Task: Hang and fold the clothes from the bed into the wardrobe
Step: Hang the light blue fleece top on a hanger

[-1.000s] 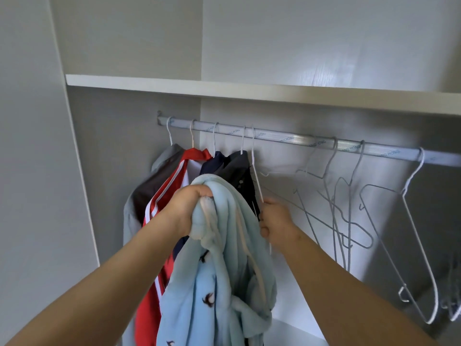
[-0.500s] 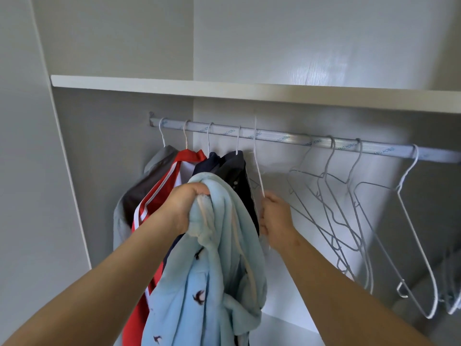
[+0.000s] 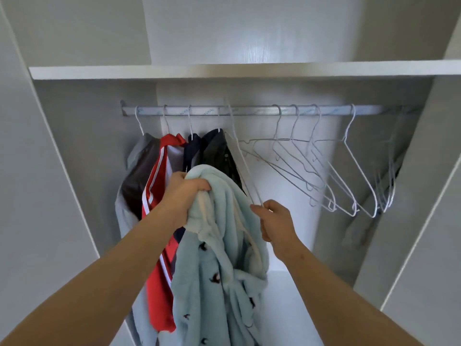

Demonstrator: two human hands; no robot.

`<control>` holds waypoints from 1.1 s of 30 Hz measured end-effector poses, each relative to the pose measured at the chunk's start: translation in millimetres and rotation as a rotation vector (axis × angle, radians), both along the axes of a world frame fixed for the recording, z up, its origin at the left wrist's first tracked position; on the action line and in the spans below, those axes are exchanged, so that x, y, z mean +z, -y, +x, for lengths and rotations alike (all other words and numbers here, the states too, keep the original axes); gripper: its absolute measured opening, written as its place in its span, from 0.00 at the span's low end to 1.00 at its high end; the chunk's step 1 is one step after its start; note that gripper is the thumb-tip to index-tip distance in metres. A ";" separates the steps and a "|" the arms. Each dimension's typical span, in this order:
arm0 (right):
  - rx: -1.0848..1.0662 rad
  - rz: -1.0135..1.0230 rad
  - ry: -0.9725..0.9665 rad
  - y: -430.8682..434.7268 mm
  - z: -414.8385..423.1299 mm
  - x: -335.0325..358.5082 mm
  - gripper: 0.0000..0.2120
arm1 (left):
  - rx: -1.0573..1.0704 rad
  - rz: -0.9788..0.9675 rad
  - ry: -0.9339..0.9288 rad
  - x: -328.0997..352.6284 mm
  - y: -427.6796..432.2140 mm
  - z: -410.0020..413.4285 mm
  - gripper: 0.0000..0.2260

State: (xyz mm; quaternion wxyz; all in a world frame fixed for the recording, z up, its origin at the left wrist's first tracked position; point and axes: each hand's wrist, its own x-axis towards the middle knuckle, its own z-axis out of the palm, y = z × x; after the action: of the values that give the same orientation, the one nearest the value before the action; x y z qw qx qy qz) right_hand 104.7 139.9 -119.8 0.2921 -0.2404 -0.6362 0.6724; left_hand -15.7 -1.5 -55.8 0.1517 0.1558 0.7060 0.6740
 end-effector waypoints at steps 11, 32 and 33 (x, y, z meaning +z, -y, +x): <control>-0.092 0.110 0.087 70.1 119.6 -32.9 0.22 | -0.342 -0.085 -0.417 13.0 11.5 51.7 0.33; -0.309 0.111 -0.072 75.8 196.5 18.4 0.23 | -0.313 -0.380 -0.717 24.0 7.9 121.9 0.21; -0.337 0.117 -0.092 74.0 200.6 20.3 0.23 | -0.320 -0.420 -0.741 26.9 9.2 123.1 0.19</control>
State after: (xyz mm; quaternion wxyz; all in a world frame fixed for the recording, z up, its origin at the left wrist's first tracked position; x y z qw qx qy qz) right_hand 305.3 66.0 -99.5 0.4426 -0.2952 -0.6110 0.5862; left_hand 107.5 -10.7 -28.9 0.0195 0.4596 0.8012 0.3828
